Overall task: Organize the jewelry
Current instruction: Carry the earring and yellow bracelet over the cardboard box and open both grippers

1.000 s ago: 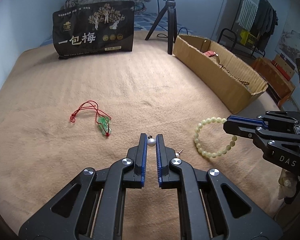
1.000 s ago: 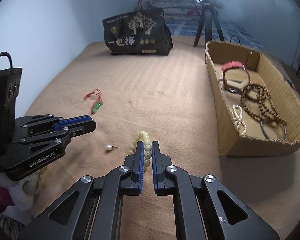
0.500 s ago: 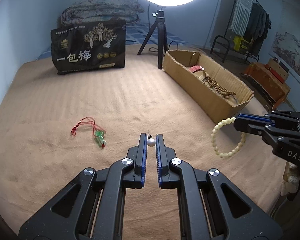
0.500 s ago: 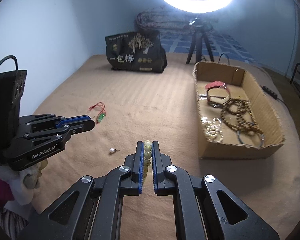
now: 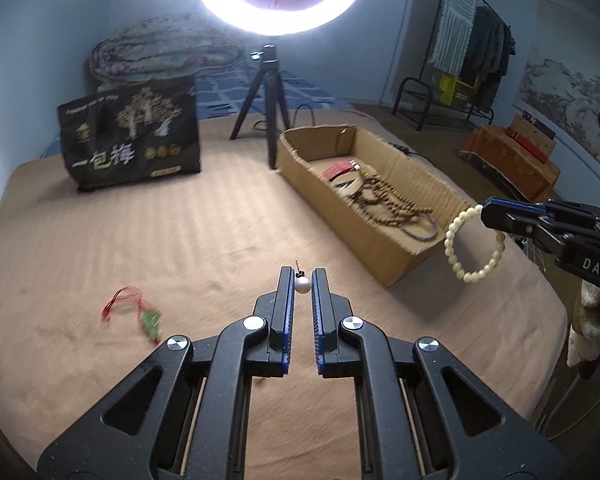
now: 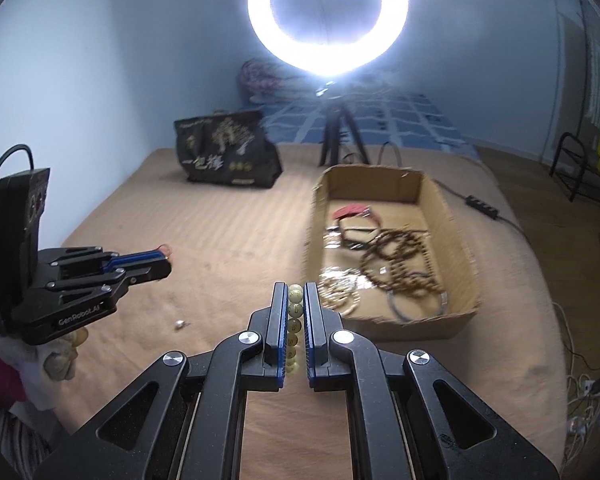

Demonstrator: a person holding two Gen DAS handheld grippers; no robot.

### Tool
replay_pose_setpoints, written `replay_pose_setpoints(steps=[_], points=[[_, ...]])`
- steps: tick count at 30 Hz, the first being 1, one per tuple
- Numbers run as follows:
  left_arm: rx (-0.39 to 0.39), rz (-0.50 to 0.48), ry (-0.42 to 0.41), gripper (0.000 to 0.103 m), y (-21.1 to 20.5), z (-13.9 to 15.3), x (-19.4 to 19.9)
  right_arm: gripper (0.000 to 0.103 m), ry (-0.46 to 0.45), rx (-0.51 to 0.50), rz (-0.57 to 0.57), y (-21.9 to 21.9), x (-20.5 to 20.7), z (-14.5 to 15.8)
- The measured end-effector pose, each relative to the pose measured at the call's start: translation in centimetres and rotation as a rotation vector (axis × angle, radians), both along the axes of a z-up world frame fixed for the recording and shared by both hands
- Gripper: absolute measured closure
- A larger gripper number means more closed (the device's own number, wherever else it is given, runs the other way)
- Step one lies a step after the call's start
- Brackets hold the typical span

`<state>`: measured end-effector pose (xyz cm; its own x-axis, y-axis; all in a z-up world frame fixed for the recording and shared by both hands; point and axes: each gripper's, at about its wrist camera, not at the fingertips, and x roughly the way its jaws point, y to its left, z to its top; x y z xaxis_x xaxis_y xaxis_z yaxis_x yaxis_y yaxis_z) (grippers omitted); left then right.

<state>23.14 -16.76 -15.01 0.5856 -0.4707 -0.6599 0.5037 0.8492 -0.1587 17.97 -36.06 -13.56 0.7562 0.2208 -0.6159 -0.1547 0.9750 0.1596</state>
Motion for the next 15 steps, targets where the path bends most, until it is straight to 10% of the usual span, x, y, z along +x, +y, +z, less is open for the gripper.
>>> replay_pose_setpoints(steps=[15], points=[[-0.046,-0.067,-0.013,0.096,-6.6,1.9,3.1,0.097,-0.043,-0.015,-0.096,-5.4,2.0,1.1]])
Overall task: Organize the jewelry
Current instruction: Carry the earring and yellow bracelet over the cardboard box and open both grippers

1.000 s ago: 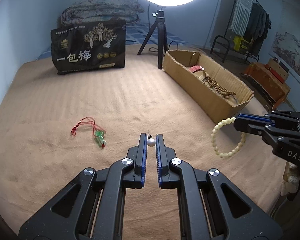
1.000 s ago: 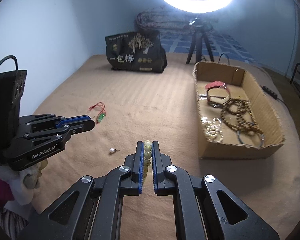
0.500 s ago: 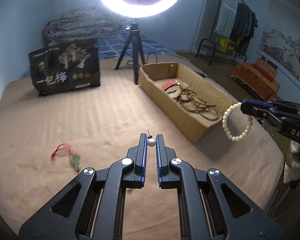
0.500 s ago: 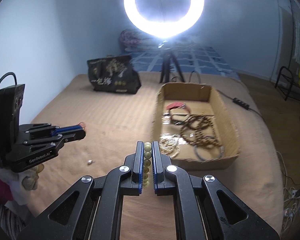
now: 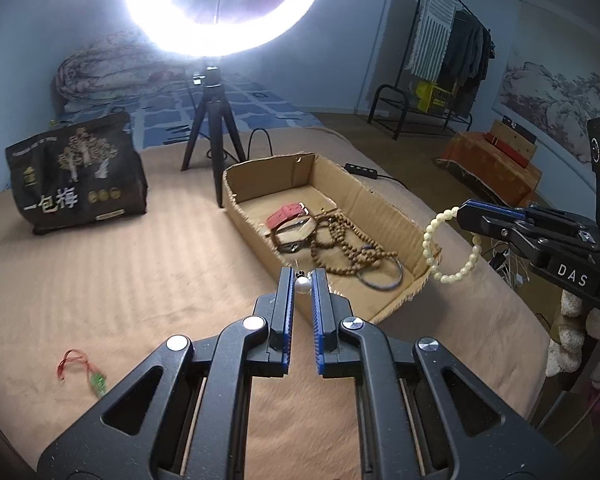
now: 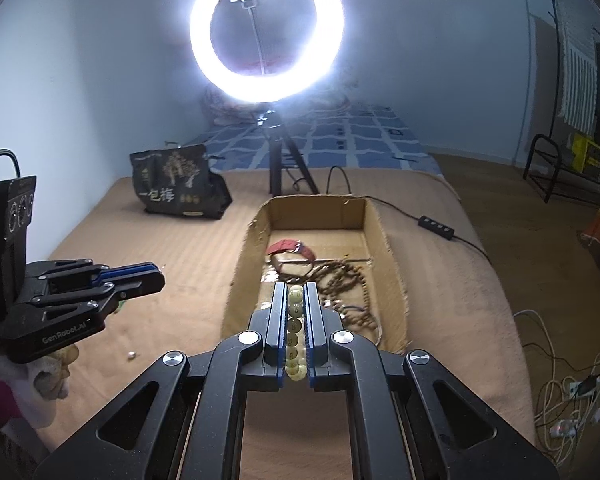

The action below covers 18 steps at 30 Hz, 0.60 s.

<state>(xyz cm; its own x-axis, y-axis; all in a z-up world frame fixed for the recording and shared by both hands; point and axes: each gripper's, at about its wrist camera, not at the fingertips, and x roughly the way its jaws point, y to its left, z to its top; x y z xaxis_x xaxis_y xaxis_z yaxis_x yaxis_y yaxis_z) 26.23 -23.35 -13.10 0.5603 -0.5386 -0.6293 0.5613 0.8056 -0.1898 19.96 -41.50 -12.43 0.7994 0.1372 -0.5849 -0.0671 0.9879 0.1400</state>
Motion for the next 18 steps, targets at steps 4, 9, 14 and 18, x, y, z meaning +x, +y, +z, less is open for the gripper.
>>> replay_pose_setpoints(steps=[4,9,14,18], points=[[0.004,-0.003,-0.003,0.096,-1.5,0.0,1.1,0.097,0.005,0.003,-0.017,-0.9,1.0,-0.4],[0.018,-0.008,-0.007,0.096,-3.1,-0.3,2.1,0.097,0.013,0.008,-0.040,-1.9,2.2,-1.1],[0.031,-0.009,-0.002,0.096,-4.5,-0.9,3.1,0.097,0.031,0.016,-0.052,-2.6,3.2,-1.8],[0.037,-0.001,0.015,0.096,-5.2,-1.4,3.9,0.097,0.043,0.017,-0.055,-3.0,3.6,-2.3]])
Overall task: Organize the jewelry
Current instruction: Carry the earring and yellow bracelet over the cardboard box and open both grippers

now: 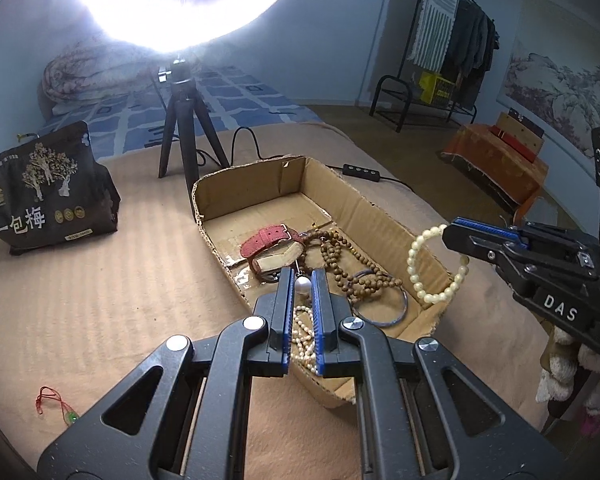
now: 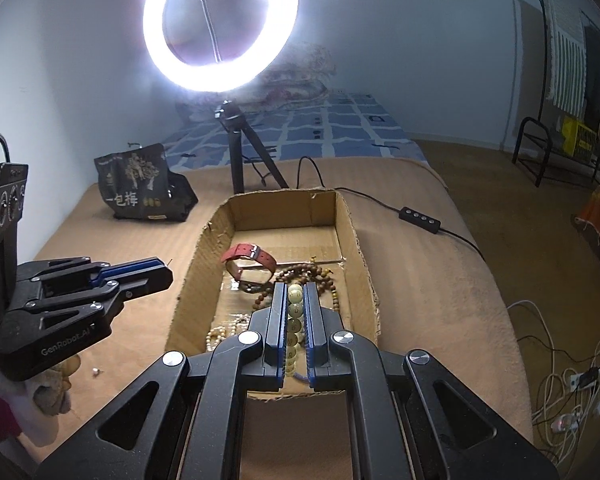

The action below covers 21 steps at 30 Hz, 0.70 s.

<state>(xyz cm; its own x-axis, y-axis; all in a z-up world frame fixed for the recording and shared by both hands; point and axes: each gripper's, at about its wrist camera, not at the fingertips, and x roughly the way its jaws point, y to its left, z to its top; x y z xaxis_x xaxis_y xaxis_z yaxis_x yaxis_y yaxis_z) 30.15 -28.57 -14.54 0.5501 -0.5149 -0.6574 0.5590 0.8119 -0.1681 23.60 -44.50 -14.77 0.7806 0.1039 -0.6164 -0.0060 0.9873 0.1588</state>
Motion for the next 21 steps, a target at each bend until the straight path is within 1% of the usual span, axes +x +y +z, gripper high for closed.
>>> replay_pose_setpoints(steps=[8,14,21], points=[[0.002,0.024,0.029,0.096,-0.5,-0.5,1.3,0.097,0.026,0.013,0.002,-0.3,0.6,-1.1],[0.022,0.031,0.017,0.096,-0.8,-0.6,1.4,0.097,0.039,0.029,0.000,-0.5,0.7,-1.6],[0.041,0.047,-0.005,0.096,-0.9,-0.4,1.3,0.097,0.036,0.044,-0.020,-0.9,0.7,-1.4]])
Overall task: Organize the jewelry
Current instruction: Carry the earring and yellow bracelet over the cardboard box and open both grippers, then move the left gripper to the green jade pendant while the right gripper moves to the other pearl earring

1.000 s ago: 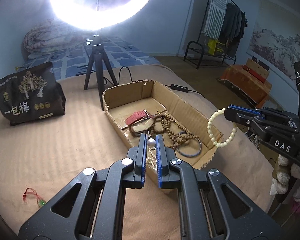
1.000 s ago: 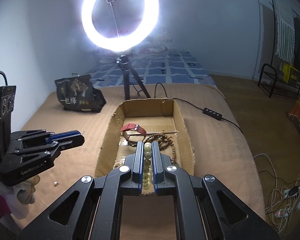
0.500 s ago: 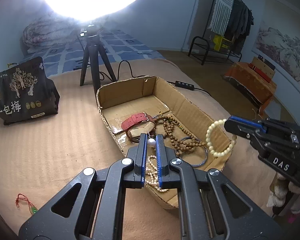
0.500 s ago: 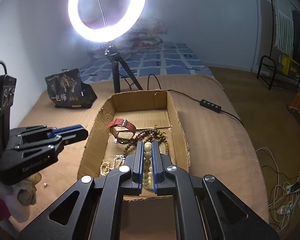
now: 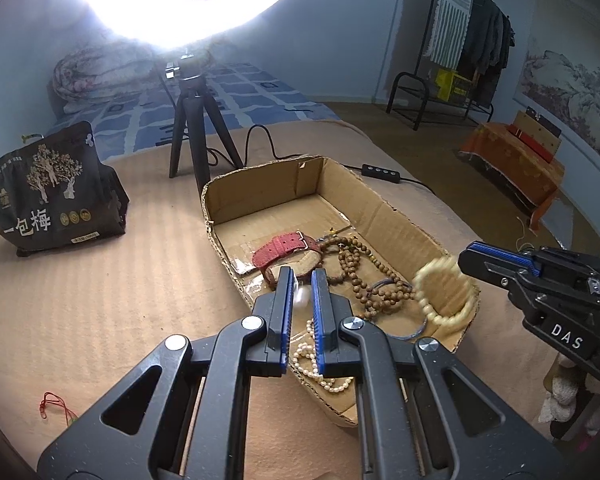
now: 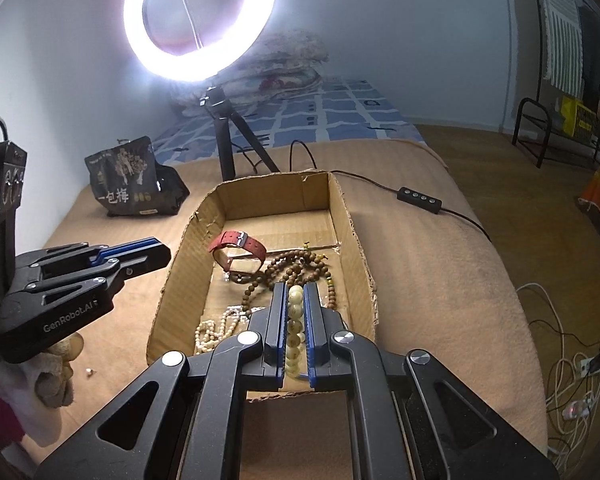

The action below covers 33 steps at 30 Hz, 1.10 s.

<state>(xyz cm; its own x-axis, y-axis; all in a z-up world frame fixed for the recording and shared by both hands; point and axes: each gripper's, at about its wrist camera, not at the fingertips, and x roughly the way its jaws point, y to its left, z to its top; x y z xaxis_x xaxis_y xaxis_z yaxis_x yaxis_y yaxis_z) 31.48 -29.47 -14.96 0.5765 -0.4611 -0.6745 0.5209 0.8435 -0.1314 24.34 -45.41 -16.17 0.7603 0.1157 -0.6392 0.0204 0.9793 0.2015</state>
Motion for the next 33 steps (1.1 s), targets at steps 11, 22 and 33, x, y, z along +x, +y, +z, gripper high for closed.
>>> replay_pose_setpoints(steps=[11,22,33], points=[[-0.013,0.032,-0.007,0.034,0.9,0.2,0.1,0.032,-0.063,-0.044,-0.086,-0.3,-0.8,1.2],[0.003,0.044,-0.009,0.027,1.1,0.5,-0.2,0.023,-0.072,-0.062,-0.111,-0.4,-1.1,1.7],[0.006,0.054,-0.032,0.027,2.3,1.6,-1.0,0.023,-0.079,-0.054,-0.100,0.2,-2.1,2.2]])
